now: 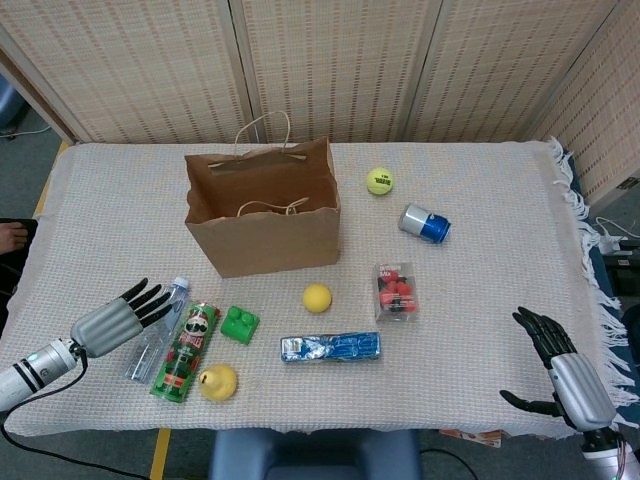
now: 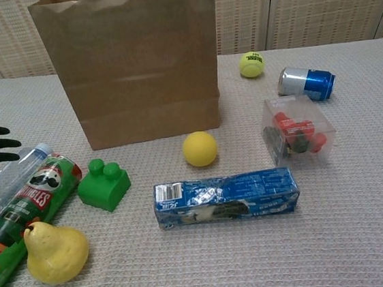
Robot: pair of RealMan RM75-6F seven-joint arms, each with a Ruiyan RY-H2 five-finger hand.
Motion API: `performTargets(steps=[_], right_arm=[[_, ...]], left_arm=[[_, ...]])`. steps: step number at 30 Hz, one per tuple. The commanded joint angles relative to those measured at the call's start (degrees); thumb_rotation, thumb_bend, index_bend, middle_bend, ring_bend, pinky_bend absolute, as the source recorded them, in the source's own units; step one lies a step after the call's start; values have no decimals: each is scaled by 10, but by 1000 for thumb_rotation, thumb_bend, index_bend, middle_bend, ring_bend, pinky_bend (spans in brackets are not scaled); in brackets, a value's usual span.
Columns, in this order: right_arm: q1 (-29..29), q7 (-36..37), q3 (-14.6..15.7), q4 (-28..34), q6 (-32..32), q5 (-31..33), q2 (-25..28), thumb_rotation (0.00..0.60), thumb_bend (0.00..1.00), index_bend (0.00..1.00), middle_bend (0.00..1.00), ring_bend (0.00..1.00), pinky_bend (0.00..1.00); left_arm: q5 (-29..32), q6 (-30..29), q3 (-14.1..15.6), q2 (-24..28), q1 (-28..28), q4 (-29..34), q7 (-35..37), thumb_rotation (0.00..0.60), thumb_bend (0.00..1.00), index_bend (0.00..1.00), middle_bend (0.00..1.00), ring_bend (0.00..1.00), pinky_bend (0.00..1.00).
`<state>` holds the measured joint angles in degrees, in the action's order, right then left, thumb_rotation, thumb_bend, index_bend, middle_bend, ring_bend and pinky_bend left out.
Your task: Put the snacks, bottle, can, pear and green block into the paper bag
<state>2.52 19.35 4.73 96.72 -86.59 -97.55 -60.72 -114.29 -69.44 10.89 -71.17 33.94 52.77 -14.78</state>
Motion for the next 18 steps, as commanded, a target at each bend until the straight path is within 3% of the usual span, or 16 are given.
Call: performTargets(steps=[1,13,18], right_arm=[[0,1,0,1,0,0,1,600,0,0,0,0,0],[1,-1,0,4,3,2,1,600,0,0,0,0,0],[1,3,0,5,4,4,2,600,0,0,0,0,0]], left_arm=[[2,2,8,-11,-4,-16,4,600,394,0,0,0,111],[-2,-18,26,-39,-20,-40,11,600,393,0,0,0,110],[-16,-82,28,-47,-29,-74,26,600,393,0,0,0,87]])
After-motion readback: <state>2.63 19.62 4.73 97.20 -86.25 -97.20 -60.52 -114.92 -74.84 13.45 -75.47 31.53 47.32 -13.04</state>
